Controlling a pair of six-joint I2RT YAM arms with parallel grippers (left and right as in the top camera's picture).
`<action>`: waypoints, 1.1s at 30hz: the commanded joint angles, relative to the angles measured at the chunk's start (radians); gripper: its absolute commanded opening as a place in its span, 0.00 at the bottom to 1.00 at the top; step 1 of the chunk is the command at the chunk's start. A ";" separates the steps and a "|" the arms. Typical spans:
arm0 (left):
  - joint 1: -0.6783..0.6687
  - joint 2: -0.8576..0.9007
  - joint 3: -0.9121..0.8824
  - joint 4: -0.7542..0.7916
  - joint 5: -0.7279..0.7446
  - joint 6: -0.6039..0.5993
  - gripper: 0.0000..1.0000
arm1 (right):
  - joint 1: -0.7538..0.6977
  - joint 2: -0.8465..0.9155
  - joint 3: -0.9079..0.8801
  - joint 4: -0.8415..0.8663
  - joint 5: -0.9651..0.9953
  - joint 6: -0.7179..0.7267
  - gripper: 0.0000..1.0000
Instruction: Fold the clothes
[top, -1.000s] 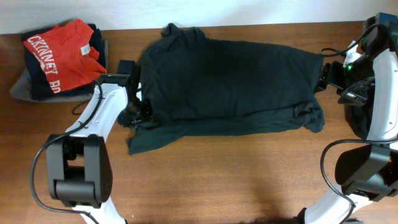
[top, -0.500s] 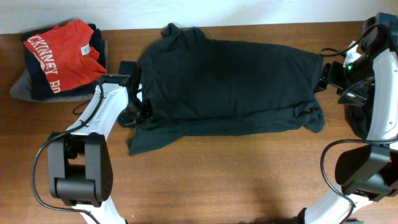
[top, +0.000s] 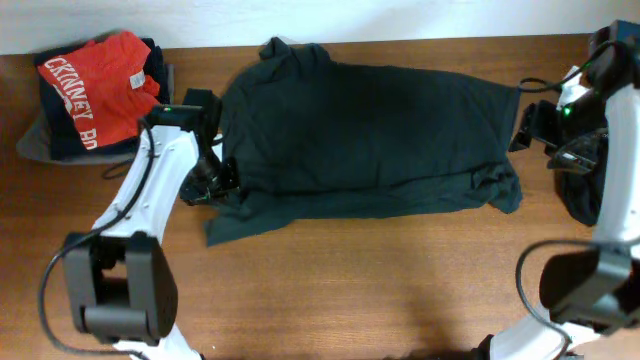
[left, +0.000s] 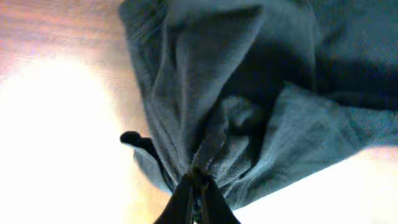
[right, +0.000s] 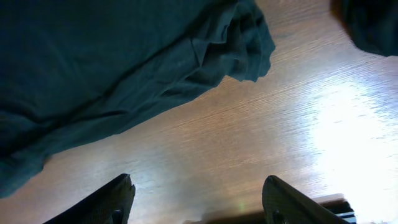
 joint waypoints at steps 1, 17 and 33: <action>0.004 -0.056 0.025 -0.047 -0.018 0.006 0.11 | 0.003 -0.131 -0.005 -0.006 0.023 0.000 0.72; 0.004 -0.055 0.010 -0.166 -0.130 0.006 0.87 | 0.004 -0.321 -0.409 0.082 0.020 0.008 0.77; -0.012 -0.055 -0.248 -0.072 -0.054 0.077 0.68 | 0.003 -0.317 -0.526 0.274 -0.029 0.008 0.78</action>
